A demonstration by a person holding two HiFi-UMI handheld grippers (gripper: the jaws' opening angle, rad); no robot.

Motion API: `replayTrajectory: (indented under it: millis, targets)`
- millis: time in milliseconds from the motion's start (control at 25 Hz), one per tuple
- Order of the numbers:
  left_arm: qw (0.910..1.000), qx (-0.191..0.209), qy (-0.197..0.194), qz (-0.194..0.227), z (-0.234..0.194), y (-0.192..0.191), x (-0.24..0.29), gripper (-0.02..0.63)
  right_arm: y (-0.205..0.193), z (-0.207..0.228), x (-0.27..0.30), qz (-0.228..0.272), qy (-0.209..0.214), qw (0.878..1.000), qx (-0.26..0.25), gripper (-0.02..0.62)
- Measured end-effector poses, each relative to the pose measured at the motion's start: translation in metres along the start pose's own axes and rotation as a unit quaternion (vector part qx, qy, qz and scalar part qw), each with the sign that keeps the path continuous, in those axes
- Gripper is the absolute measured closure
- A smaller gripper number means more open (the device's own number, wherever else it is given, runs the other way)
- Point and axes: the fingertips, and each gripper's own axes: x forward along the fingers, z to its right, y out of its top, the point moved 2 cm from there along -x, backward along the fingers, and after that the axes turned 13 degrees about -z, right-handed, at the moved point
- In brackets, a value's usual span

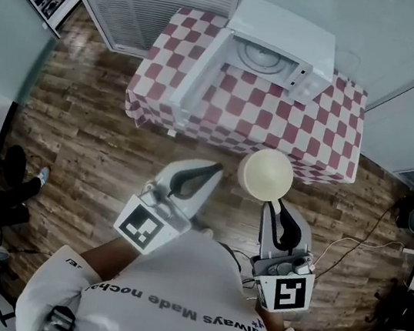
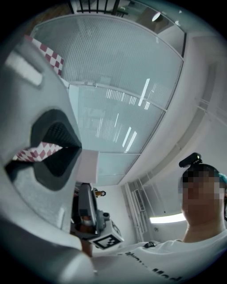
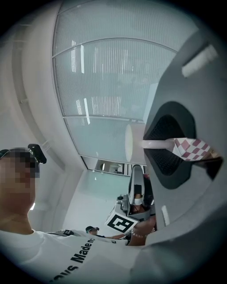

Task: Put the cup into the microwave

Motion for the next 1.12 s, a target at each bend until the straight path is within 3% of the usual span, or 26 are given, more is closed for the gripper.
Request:
replayTrajectory:
  millis: [400,840,1120]
  targets:
    - [0.9998,0.002,-0.018,-0.002,-0.069,0.011,0.024,0.603,0.027,0.013,0.064,0.005,-0.018,1.000,0.013,0.551]
    - [0.9996,-0.008,-0.027,0.001,-0.097,0.012,0.062,0.603,0.026,0.042,0.101,-0.003,-0.019,1.000,0.018,0.551]
    - [0.9997,-0.013,-0.020,-0.001,-0.111,0.019,0.108,0.603,0.024,0.086,0.124,-0.005,-0.010,1.000,0.021,0.551]
